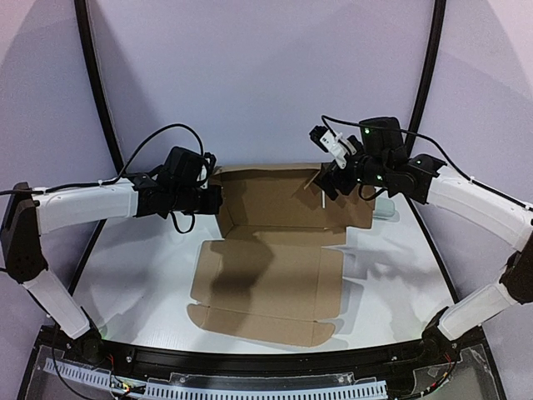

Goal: Fold the paper box

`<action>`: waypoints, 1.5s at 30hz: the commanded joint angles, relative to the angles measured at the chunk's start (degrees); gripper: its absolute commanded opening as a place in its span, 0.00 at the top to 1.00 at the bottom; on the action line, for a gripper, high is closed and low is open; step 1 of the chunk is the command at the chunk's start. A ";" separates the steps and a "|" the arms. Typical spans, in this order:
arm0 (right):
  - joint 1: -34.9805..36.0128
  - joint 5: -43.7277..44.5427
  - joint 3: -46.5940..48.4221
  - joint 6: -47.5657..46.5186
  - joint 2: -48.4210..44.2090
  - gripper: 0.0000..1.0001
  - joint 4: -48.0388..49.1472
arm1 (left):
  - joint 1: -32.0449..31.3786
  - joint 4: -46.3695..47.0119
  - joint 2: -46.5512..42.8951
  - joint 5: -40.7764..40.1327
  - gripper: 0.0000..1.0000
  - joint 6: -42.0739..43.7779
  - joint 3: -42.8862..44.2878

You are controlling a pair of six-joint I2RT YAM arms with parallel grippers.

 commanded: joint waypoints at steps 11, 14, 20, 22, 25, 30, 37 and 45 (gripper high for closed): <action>-0.27 11.77 -1.69 0.30 -5.38 0.02 5.90 | -0.34 -2.99 0.31 -12.95 0.99 -10.63 3.90; -0.29 12.74 -3.90 1.29 -9.73 0.02 4.26 | -0.33 -1.94 0.07 -13.26 0.99 -11.70 3.94; -2.57 11.80 -8.54 12.17 -18.65 0.02 0.25 | 0.61 -0.43 -0.56 -11.67 0.99 -13.46 3.71; -5.87 10.17 -10.00 18.98 -22.06 0.02 -0.64 | 2.10 1.34 -1.32 -9.09 0.99 -14.55 2.80; -11.09 4.39 -12.13 30.49 -24.71 0.02 -2.90 | 3.72 5.59 -2.41 -4.29 0.99 -16.09 -0.16; -24.07 -16.99 -14.98 43.06 -22.74 0.02 -6.64 | 5.02 13.24 -4.84 2.58 0.99 -15.24 -3.28; -32.64 -56.01 -20.75 55.40 -13.42 0.02 15.02 | 5.11 19.40 -8.41 6.86 0.99 -16.00 -5.69; -32.57 -66.89 -23.34 63.67 -13.10 0.02 29.54 | 5.12 23.43 -10.30 9.08 0.99 -18.08 -8.35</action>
